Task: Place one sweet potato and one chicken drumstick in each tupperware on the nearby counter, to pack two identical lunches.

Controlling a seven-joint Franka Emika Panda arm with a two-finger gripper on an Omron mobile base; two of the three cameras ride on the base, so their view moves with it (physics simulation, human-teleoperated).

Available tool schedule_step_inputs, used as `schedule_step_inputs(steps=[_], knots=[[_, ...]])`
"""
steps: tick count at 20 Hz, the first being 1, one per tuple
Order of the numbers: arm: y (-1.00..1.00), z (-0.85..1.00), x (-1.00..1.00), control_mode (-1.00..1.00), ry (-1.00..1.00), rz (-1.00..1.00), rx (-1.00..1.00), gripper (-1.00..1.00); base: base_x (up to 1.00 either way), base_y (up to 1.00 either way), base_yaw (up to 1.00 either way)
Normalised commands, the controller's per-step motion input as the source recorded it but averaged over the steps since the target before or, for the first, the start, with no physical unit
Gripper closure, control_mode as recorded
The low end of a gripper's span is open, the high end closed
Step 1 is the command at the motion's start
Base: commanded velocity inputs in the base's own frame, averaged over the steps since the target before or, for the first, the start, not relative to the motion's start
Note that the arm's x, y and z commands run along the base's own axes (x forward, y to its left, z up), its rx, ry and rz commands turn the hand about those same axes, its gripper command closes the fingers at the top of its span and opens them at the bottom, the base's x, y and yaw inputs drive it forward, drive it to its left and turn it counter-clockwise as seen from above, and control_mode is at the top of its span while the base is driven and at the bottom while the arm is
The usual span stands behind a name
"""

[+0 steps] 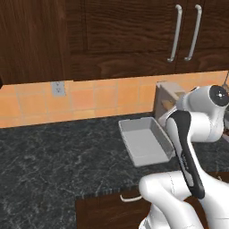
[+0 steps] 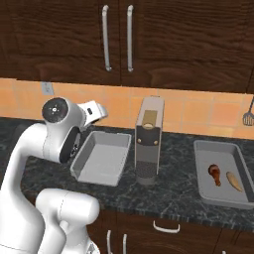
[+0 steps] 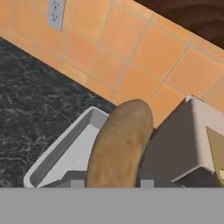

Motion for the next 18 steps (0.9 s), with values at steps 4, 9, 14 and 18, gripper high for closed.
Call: schedule_step_inputs(steps=[4,9,14,18], knots=[[0.64,-0.66,0.45,-1.0,0.23,-0.01,-0.14,1.0,0.0,0.0,0.0],[0.03,-0.57,0.16,-1.0,0.22,-0.04,0.0,1.0,0.0,0.0,0.0],[-0.32,-0.93,0.11,-1.0,0.1,-0.06,0.21,1.0,0.0,0.0,0.0],[-0.11,-0.79,0.4,-1.0,0.07,-0.14,0.28,1.0,0.0,0.0,0.0]])
